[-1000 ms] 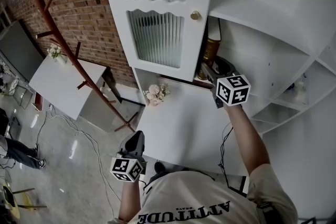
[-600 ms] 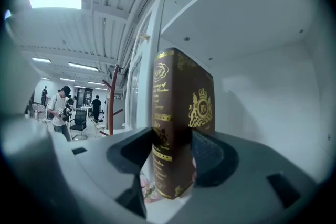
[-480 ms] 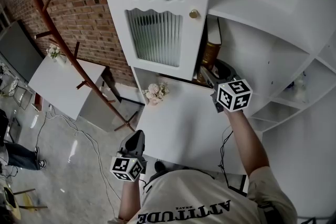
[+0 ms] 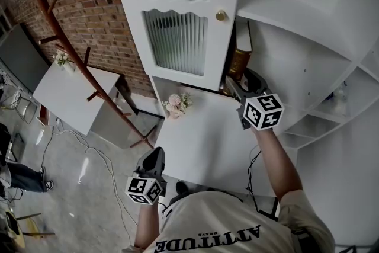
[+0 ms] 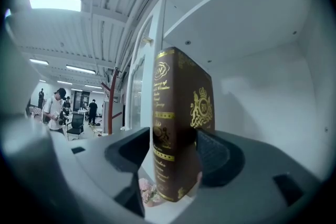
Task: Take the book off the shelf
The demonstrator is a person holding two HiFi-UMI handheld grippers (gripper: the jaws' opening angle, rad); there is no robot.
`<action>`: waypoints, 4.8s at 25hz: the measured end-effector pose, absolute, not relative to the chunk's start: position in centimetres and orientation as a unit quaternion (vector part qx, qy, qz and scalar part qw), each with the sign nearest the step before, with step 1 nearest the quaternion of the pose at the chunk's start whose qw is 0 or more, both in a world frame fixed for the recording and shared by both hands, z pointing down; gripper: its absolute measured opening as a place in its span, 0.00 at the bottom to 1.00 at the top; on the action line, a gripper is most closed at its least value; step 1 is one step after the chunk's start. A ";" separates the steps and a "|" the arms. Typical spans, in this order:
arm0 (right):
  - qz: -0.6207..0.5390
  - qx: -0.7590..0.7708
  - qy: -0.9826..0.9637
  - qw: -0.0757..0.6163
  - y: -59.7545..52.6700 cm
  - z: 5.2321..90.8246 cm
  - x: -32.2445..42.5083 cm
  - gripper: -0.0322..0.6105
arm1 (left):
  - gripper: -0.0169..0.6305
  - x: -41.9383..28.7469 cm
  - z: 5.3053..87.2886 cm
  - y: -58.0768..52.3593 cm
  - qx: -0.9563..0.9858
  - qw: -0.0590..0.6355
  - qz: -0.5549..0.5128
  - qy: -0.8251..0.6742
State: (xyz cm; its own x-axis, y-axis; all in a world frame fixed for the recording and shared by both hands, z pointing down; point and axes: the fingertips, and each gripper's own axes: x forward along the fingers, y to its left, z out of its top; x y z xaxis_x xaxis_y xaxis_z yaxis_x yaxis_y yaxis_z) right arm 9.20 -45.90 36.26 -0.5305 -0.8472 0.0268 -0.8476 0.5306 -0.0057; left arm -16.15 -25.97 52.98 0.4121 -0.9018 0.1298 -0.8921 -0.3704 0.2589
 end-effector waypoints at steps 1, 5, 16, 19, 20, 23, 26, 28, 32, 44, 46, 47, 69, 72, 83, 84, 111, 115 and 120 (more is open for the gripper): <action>0.008 0.487 -0.873 0.009 -45.9 36.3 9.2 0.45 | 0.07 -16.2 53.0 -26.0 0.827 0.145 -0.017 -0.542; 0.004 0.498 -0.867 0.008 -46.1 36.4 9.1 0.48 | 0.07 -16.4 53.1 -26.2 0.826 0.146 -0.019 -0.544; -0.004 0.537 -0.843 0.003 -46.9 37.0 8.7 0.49 | 0.07 -17.2 53.1 -26.6 0.825 0.148 -0.020 -0.545; -0.005 0.547 -0.837 -0.003 -46.7 36.8 9.0 0.49 | 0.07 -17.5 53.0 -26.5 0.824 0.149 -0.020 -0.547; -0.004 0.550 -0.835 -0.004 -46.7 36.8 9.2 0.49 | 0.07 -17.5 53.0 -26.5 0.823 0.149 -0.020 -0.547; -0.006 0.550 -0.835 -0.008 -46.5 36.9 9.5 0.48 | 0.07 -17.4 53.1 -26.4 0.823 0.149 -0.022 -0.548; -0.009 0.545 -0.839 -0.013 -46.1 36.8 9.8 0.47 | 0.07 -17.2 53.0 -26.4 0.824 0.148 -0.022 -0.546; -0.010 0.539 -0.842 -0.018 -45.8 36.6 10.0 0.47 | 0.07 -16.9 53.0 -26.3 0.825 0.148 -0.022 -0.544; -0.017 0.531 -0.847 -0.037 -44.7 35.8 10.8 0.46 | 0.07 -16.1 53.0 -26.0 0.828 0.148 -0.021 -0.541; -0.029 0.504 -0.856 -0.108 -41.5 33.8 14.4 0.43 | 0.07 -13.4 53.1 -24.6 0.832 0.150 -0.018 -0.533; -0.032 0.500 -0.859 -0.109 -41.1 33.8 14.8 0.42 | 0.07 -13.0 53.0 -24.4 0.832 0.150 -0.019 -0.533; -0.032 0.498 -0.860 -0.111 -41.0 33.8 15.0 0.42 | 0.07 -12.8 53.1 -24.3 0.832 0.150 -0.019 -0.533; -0.019 0.576 -0.815 -0.066 -41.8 36.4 20.0 0.43 | 0.07 -10.1 53.5 -24.0 0.838 0.156 -0.010 -0.522; -0.020 0.597 -0.800 -0.063 -42.0 36.3 20.7 0.43 | 0.07 -10.4 53.4 -24.2 0.838 0.156 -0.011 -0.523; 0.015 0.645 -0.761 -0.066 -43.4 36.0 23.3 0.44 | 0.07 -10.9 53.9 -24.4 0.834 0.162 -0.016 -0.528; 0.022 0.648 -0.758 -0.070 -43.5 36.0 23.5 0.44 | 0.07 -11.0 53.9 -24.4 0.833 0.162 -0.016 -0.529; -0.037 0.572 -0.801 -0.172 -36.6 32.6 27.0 0.38 | 0.07 -7.1 54.2 -22.0 0.837 0.160 -0.011 -0.523; -0.059 0.569 -0.804 -0.160 -35.5 32.4 27.7 0.38 | 0.07 -5.8 54.3 -21.3 0.840 0.158 -0.008 -0.519; -0.087 0.566 -0.806 -0.151 -34.3 31.9 28.4 0.38 | 0.07 -4.6 54.4 -20.5 0.844 0.156 -0.003 -0.513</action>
